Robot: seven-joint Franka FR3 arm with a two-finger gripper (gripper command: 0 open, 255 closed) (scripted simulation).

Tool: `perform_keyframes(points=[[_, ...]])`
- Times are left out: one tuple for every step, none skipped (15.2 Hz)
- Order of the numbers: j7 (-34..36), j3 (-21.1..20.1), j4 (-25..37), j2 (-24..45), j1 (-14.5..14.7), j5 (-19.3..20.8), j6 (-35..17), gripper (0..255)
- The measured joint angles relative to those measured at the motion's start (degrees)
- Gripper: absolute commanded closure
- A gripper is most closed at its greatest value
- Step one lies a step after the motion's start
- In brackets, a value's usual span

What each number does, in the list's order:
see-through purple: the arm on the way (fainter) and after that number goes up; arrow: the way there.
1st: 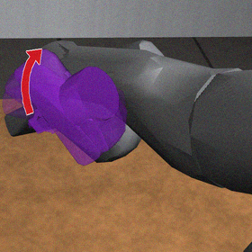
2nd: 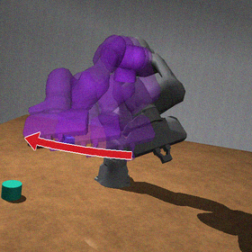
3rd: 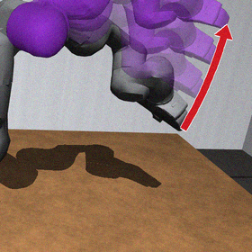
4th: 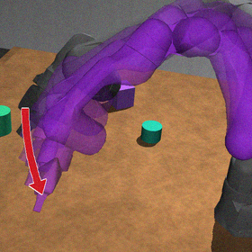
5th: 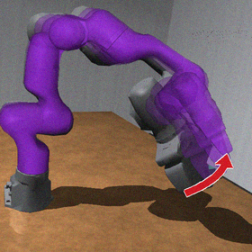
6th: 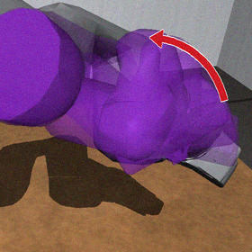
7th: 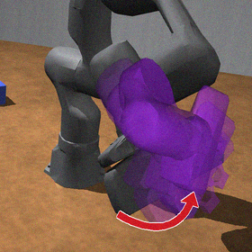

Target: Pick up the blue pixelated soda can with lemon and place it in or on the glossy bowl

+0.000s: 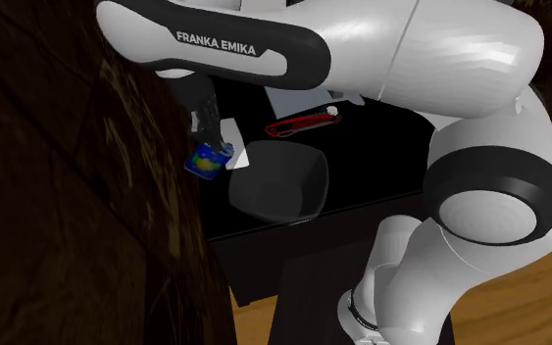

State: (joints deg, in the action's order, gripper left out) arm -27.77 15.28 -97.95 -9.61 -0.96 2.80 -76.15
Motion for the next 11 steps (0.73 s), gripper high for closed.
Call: perform_keyframes(points=[[-0.14,0.12,0.91,-0.34,-0.08,0.14,1.82,255],[-0.23,0.12,2.13,-0.12,-0.03,0.07,0.65,255],[-0.27,0.27,3.37,0.44,-0.07,-0.02,2.15,255],[-0.16,0.15,3.91,0.54,0.06,-0.05,2.40,255],[-0.27,0.07,5.00,1.03,0.18,-0.16,3.05,255],[-0.53,0.09,6.05,1.65,0.22,-0.55,3.68,255],[-0.62,0.32,7.50,1.93,0.06,-0.45,5.79,255],[-0.57,0.32,8.52,1.51,0.06,-0.31,7.19,255],[-0.89,0.51,10.76,2.39,0.00,-0.45,6.77,255],[-0.57,0.56,11.90,2.77,0.00,-0.52,8.02,255],[-0.92,0.67,13.63,3.52,0.00,-0.66,9.38,255]])
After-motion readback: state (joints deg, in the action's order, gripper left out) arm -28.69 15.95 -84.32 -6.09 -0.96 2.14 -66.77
